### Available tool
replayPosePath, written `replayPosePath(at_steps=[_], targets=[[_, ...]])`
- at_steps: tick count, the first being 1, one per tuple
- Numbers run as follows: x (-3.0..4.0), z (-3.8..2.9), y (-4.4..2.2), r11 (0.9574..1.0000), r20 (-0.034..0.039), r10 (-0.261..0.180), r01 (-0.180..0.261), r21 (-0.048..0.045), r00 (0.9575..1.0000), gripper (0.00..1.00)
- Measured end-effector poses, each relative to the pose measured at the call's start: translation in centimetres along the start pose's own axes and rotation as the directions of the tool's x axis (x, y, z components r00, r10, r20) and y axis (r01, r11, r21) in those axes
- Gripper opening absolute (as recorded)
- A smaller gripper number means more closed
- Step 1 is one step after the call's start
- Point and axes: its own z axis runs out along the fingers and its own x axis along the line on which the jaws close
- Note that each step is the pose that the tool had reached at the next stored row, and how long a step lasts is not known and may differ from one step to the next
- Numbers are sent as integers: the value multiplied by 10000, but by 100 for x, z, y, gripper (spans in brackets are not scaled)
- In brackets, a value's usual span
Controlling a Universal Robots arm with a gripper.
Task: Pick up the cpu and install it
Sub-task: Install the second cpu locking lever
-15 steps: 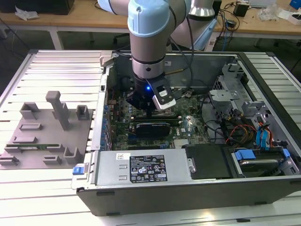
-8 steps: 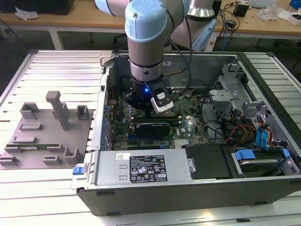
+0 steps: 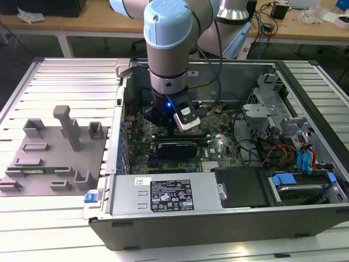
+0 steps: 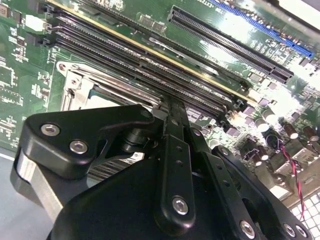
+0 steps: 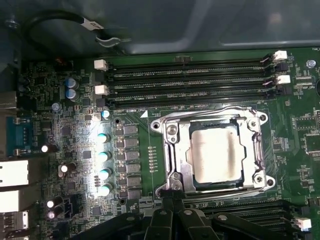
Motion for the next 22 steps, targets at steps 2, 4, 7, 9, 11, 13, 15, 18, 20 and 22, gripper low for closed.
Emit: replayPosePath(at_steps=[2,4,7,9,11,13,15,18,20,22], targets=[[26,-1,-1,10000,7,-1,1,-1,10000,11],[46,-2,-3,10000,16,-2,2,-3,10000,11],[59,-3,-4,10000,21,-4,4,-2,10000,11],[70,-3,-5,10000,27,-4,4,-3,10000,11],[90,-4,-7,10000,36,-15,15,-3,10000,11],[112,-5,-8,10000,44,-20,20,-5,10000,11],[121,2,-9,10000,54,-27,27,-6,10000,11],[128,15,-12,10000,81,-36,36,-4,10000,11],[133,25,-12,10000,98,-44,44,-10,9999,11],[133,25,-12,10000,99,-44,44,-10,9999,11]])
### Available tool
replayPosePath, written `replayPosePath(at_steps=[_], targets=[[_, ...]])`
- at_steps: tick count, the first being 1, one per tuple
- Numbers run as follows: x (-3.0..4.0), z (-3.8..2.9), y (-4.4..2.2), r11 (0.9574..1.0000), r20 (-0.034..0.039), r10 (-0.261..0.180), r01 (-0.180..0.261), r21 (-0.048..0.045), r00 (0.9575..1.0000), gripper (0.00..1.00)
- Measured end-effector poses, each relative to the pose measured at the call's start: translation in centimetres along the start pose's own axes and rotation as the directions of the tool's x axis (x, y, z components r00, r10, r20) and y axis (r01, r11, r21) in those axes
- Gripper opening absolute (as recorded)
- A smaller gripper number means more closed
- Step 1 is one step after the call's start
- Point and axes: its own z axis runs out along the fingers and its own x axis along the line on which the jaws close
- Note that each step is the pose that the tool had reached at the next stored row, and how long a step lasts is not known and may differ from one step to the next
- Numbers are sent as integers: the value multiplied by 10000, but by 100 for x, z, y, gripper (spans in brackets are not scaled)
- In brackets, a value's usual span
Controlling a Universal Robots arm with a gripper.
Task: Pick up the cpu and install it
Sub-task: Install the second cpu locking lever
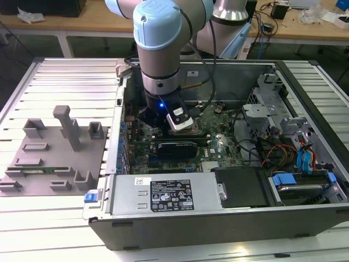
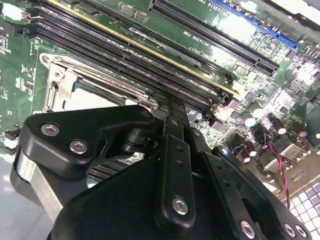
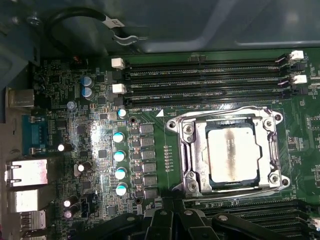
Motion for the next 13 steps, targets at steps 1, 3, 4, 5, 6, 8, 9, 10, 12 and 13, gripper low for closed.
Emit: replayPosePath(at_steps=[1,3,4,5,6,8,9,10,12,13], targets=[[0,0,0,10000,0,1,-1,0,10000,11],[1,0,2,10000,1,1,-1,2,10000,11],[1,0,5,10000,1,2,-2,4,10000,11],[2,0,12,10000,-1,1,-1,4,10000,11],[2,3,21,10000,2,1,-1,-7,10000,11],[3,6,38,10000,4,0,0,-4,10000,11],[3,4,43,10000,1,1,-1,0,10000,11],[3,5,45,10000,1,-1,1,-2,10000,11],[3,1,46,10000,0,1,-1,0,10000,11],[2,-19,49,10000,3,1,-1,-3,10000,11]])
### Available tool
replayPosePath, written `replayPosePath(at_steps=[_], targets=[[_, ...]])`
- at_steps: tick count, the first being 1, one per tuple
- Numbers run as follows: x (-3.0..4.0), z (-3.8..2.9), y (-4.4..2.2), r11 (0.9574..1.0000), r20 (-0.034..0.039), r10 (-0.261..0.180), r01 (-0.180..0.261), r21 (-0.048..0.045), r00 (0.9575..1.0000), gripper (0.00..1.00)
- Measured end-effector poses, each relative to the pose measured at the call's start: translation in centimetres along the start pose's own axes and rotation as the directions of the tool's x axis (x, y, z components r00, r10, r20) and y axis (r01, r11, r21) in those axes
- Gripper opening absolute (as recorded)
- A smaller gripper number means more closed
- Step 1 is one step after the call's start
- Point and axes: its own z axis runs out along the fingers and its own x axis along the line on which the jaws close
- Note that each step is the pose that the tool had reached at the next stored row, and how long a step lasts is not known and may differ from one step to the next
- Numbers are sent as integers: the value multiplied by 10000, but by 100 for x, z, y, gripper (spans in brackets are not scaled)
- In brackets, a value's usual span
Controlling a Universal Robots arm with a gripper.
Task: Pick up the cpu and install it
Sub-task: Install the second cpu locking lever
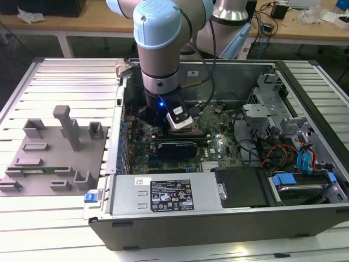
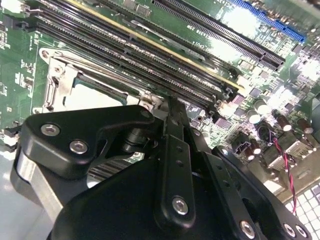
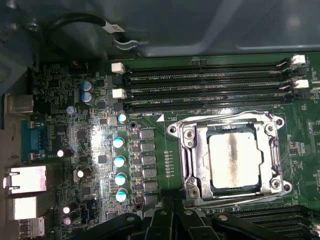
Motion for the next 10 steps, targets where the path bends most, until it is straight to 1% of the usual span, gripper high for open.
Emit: replayPosePath(at_steps=[2,4,6,7,8,9,10], targets=[[-2,-36,3,10000,-3,1,-1,1,10000,11],[-8,-114,10,10000,-2,0,0,2,10000,11],[-15,-127,13,10000,-4,0,0,1,10000,11],[-43,-126,15,10000,-8,1,-1,7,10000,11],[-130,-119,21,10000,-8,6,-6,18,10000,11],[-182,-116,24,10000,-8,10,-10,21,10000,11],[-220,-113,27,10000,-8,15,-15,21,10000,11]])
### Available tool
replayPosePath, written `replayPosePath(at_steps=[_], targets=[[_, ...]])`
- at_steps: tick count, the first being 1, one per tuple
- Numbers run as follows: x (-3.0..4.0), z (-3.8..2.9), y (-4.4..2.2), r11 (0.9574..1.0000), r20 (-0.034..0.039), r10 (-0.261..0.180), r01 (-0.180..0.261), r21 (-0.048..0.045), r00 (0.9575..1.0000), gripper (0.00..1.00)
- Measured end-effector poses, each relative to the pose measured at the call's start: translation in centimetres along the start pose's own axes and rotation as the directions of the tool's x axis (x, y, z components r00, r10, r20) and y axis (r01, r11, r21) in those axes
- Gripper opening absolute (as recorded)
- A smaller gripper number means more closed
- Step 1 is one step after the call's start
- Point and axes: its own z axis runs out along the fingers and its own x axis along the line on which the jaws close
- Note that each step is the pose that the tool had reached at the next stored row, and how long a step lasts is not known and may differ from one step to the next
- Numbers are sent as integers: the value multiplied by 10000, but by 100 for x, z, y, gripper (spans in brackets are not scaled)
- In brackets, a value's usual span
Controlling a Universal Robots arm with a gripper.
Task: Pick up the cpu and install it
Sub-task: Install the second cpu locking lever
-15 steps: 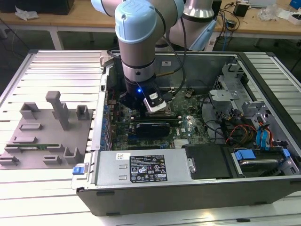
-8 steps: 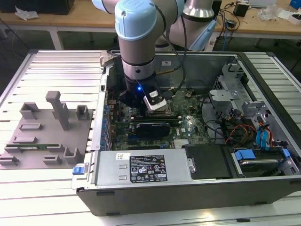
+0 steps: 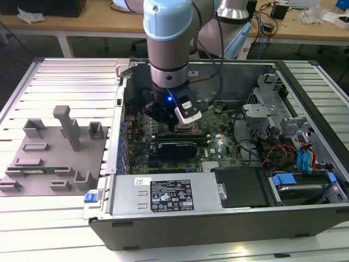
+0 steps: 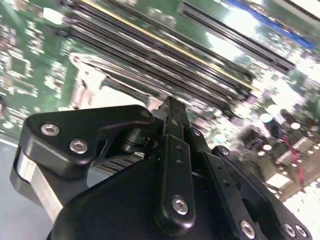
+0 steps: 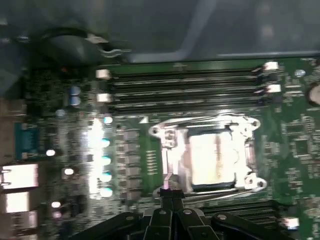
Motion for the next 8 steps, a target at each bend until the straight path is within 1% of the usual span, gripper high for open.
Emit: replayPosePath(at_steps=[2,3,5,6,7,8], targets=[[-68,6,10,10000,0,4,-4,1,10000,11],[-90,9,33,10000,0,4,-4,0,10000,11],[-101,14,79,10000,1,6,-6,0,10000,11],[-108,18,118,10000,1,5,-5,0,10000,11],[-121,20,130,10000,1,2,-2,1,10000,11],[-162,24,143,10000,0,6,-6,1,10000,11]])
